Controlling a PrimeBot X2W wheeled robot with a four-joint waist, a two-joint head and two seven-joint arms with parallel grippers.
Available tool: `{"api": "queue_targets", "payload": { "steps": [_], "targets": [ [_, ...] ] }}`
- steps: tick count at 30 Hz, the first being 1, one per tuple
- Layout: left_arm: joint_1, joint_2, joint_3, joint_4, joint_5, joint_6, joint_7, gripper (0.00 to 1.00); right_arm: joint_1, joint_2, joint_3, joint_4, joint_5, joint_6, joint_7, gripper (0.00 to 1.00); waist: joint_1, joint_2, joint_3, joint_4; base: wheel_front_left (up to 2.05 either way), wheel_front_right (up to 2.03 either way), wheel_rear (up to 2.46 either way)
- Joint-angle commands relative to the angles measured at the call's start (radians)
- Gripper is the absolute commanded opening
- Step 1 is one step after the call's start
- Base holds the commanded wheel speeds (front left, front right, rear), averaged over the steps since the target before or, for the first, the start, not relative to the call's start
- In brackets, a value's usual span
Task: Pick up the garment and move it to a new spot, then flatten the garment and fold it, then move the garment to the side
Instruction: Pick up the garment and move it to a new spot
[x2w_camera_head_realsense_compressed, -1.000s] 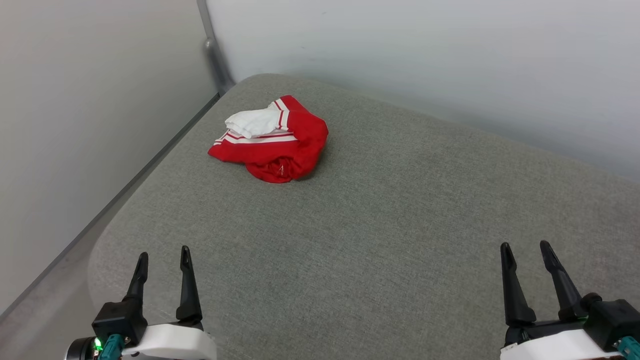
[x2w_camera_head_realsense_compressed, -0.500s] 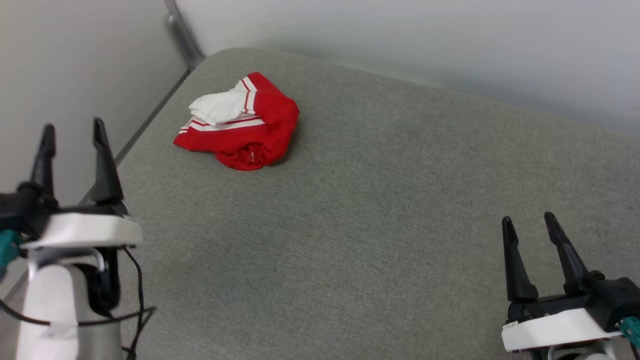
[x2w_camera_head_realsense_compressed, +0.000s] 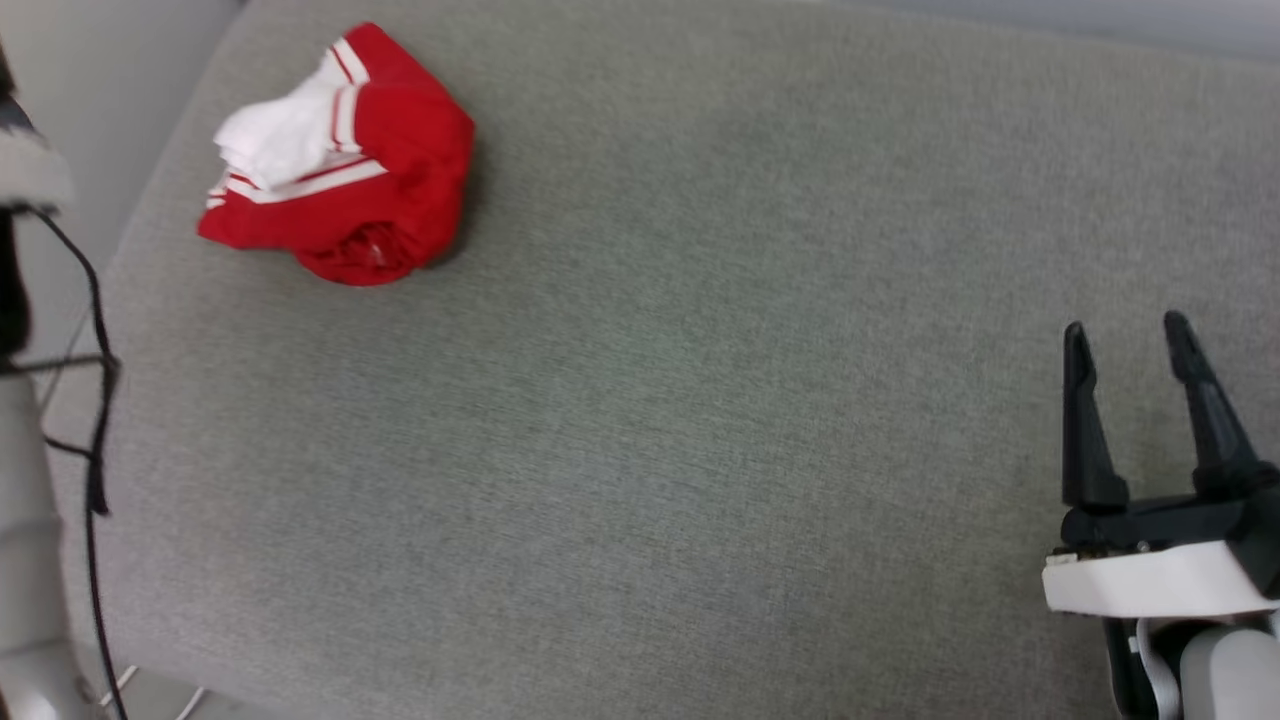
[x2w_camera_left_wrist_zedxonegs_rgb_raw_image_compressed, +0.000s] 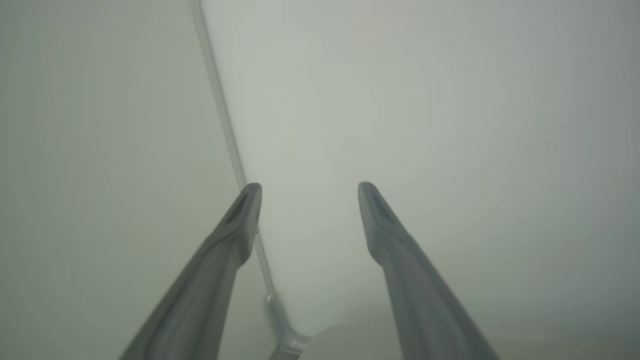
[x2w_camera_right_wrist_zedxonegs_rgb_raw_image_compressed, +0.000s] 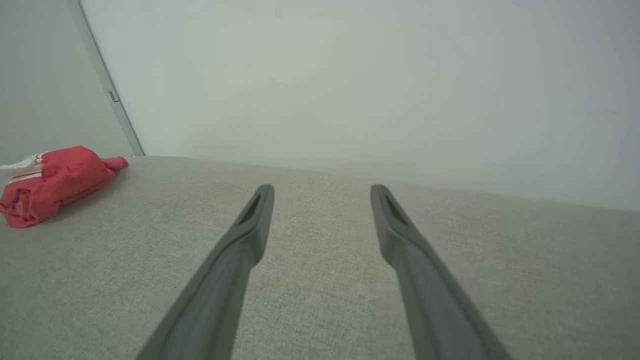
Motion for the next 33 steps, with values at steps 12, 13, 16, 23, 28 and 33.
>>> {"api": "queue_targets", "payload": {
  "steps": [12,13,16,23,28,33],
  "targets": [
    [-0.192,0.212,-0.333,0.128,-0.371,-0.001,0.435,1.00,-0.058,0.001,-0.006,-0.026,-0.030,0.000,-0.002,1.00,-0.0002,0.0000,0.140,-0.075,0.00,0.00,0.00],
    [-0.199,0.224,-0.360,0.133,-0.401,-0.001,0.484,1.00,-0.061,0.001,-0.006,-0.027,-0.033,0.000,-0.002,1.00,-0.0002,0.0000,0.148,-0.078,0.00,0.00,0.00],
    [-0.223,0.252,-0.424,0.151,-0.498,-0.001,0.646,1.00,-0.077,0.001,-0.005,-0.034,-0.040,0.000,-0.002,1.00,-0.0002,0.0000,0.172,-0.088,0.00,0.00,0.00],
    [-0.246,0.289,-0.517,0.191,-0.661,-0.001,0.949,1.00,-0.097,0.001,-0.004,-0.041,-0.052,0.000,-0.002,1.00,-0.0002,0.0000,0.225,-0.115,0.00,0.00,0.00],
    [-0.200,0.242,-0.596,0.314,-0.703,0.000,1.122,1.00,-0.110,0.001,0.000,-0.030,-0.047,0.000,-0.002,1.00,-0.0002,0.0000,0.260,-0.138,0.00,0.00,0.00],
    [-0.209,0.223,-0.629,0.338,-0.693,-0.001,1.090,0.00,-0.114,0.001,-0.002,-0.022,-0.050,0.000,-0.002,1.00,-0.0002,0.0000,0.248,-0.134,0.00,0.00,0.00]
  ]
}}
